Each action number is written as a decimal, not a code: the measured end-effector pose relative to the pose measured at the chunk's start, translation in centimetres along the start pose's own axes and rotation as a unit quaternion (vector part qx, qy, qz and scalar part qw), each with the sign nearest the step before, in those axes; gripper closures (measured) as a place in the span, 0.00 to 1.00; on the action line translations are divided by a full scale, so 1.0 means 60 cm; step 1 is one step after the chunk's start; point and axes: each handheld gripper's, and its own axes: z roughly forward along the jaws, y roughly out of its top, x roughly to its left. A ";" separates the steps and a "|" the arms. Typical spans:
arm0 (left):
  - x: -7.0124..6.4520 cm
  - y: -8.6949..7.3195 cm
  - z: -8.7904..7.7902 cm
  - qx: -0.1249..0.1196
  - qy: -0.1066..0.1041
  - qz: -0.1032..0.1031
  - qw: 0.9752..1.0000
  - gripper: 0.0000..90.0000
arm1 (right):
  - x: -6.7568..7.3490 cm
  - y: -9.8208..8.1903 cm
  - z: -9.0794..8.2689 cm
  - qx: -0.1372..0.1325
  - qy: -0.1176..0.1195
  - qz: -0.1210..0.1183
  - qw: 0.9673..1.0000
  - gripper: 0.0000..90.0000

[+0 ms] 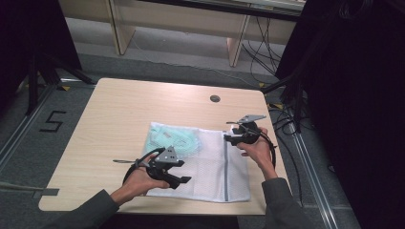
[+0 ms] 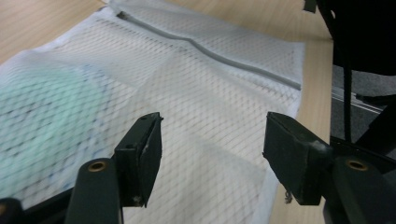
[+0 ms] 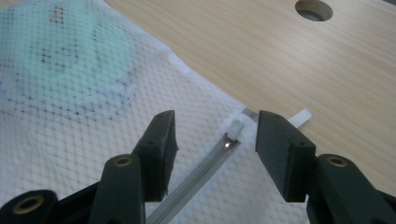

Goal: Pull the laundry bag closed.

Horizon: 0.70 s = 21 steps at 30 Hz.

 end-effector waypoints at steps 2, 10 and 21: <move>0.004 -0.005 -0.008 0.000 0.007 -0.010 1.000 0.39 | 0.008 -0.004 -0.004 -0.009 0.004 0.003 1.000 0.52; 0.017 -0.016 -0.032 -0.003 0.030 -0.020 0.999 0.37 | 0.034 -0.019 -0.017 -0.011 0.015 -0.012 1.000 0.48; 0.022 -0.031 -0.056 -0.007 0.043 -0.031 0.999 0.36 | 0.052 -0.036 -0.034 -0.002 0.030 -0.014 0.999 0.45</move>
